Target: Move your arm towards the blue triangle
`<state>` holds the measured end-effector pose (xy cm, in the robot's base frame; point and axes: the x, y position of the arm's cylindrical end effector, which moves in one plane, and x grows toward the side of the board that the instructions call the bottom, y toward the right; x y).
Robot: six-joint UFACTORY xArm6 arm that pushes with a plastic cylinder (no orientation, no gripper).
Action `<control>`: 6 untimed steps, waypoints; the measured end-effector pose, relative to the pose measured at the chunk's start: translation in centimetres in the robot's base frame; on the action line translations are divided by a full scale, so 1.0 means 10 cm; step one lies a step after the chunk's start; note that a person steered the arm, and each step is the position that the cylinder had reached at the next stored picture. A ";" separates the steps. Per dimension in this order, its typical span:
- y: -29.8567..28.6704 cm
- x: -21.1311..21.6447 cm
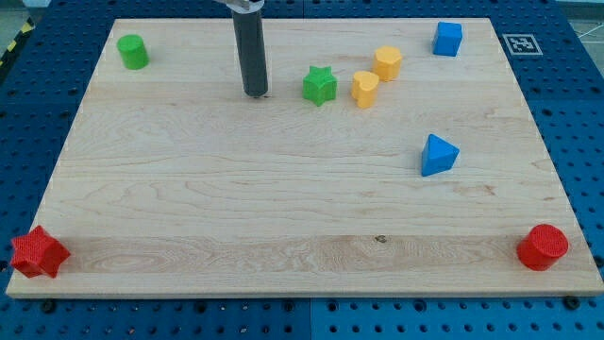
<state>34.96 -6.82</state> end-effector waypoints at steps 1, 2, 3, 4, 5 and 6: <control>0.00 0.45; 0.00 1.42; 0.10 1.42; 1.01 1.36; 1.09 1.36; 1.47 0.97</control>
